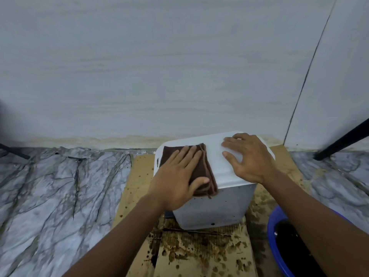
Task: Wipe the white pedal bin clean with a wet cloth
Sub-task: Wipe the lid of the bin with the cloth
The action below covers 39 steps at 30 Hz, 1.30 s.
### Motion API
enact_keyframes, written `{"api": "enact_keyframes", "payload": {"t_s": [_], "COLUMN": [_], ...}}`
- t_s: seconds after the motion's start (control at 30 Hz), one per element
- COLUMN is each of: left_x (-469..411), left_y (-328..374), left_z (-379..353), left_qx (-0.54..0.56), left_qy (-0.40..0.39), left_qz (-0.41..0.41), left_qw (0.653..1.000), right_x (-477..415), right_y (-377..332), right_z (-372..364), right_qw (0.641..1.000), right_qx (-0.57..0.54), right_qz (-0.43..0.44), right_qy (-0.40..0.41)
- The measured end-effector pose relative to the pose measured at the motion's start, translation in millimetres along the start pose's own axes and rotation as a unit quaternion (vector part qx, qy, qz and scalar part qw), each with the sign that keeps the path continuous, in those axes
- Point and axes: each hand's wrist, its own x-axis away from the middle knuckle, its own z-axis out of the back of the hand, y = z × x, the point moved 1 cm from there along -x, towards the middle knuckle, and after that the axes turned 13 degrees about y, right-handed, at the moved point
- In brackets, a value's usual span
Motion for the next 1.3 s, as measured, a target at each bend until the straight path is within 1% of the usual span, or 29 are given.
{"api": "enact_keyframes", "payload": {"t_s": [0.13, 0.23, 0.27, 0.37, 0.43, 0.5, 0.63, 0.73, 0.87, 0.97, 1.03, 1.07, 1.1, 1.17, 1.23, 1.3], "left_x": [18.1, 29.3, 28.1, 1.9, -25.9, -49.7, -63.3, -62.0, -56.8, -43.6, -32.9, -29.8, -29.9, -37.7, -47.0, -52.6], "left_y": [-25.1, -47.3, -49.8, -47.3, -44.9, -46.3, -53.1, -52.4, -36.8, -15.3, -1.9, 1.2, 0.2, -12.3, -29.1, -42.8], "left_z": [11.3, 18.5, 19.2, 13.2, 7.7, 3.0, -2.3, -2.8, 0.5, 4.5, 5.5, 6.4, 8.0, 11.4, 13.0, 10.1], "left_qx": [0.027, 0.087, 0.092, 0.078, 0.077, 0.068, 0.046, 0.043, 0.004, -0.040, -0.050, -0.046, -0.034, 0.018, 0.077, 0.111], "left_qy": [0.002, -0.018, -0.027, -0.045, -0.061, -0.069, -0.074, -0.072, -0.069, -0.068, -0.064, -0.064, -0.064, -0.069, -0.079, -0.082], "left_qz": [-0.028, 0.019, 0.033, 0.060, 0.092, 0.117, 0.161, 0.175, 0.193, 0.217, 0.229, 0.233, 0.234, 0.238, 0.256, 0.279], "left_qw": [0.999, 0.996, 0.995, 0.994, 0.991, 0.988, 0.983, 0.981, 0.979, 0.973, 0.970, 0.969, 0.969, 0.969, 0.960, 0.950], "right_x": [5.8, 8.2, 8.7, 12.5, 20.3, 34.3, 62.0, 61.7, 49.9, 41.1, 35.4, 32.4, 29.3, 25.8, 29.8, 40.4], "right_y": [0.4, -6.4, -9.0, -17.9, -26.5, -40.1, -63.1, -52.3, -23.9, -1.0, 11.8, 15.5, 15.4, 4.6, -15.6, -41.5], "right_z": [0.7, 0.7, 0.1, -2.6, -4.6, -6.4, -14.7, -17.3, -13.8, -7.5, -0.5, 2.3, 4.0, 2.6, -4.4, -14.0], "right_qw": [1.000, 1.000, 1.000, 0.997, 0.994, 0.993, 0.998, 0.998, 0.998, 0.996, 0.994, 0.994, 0.994, 0.991, 0.980, 0.951], "right_qx": [0.005, 0.016, 0.024, 0.042, 0.066, 0.089, 0.046, 0.048, 0.031, 0.007, -0.019, -0.041, -0.069, -0.117, -0.090, -0.063], "right_qz": [0.006, -0.010, -0.016, -0.056, -0.073, -0.072, -0.033, 0.001, 0.049, 0.085, 0.088, 0.075, 0.043, -0.055, -0.170, -0.290], "right_qy": [0.003, 0.004, 0.000, -0.035, -0.051, -0.032, 0.039, 0.045, 0.020, -0.029, -0.059, -0.068, -0.068, -0.024, 0.050, 0.091]}}
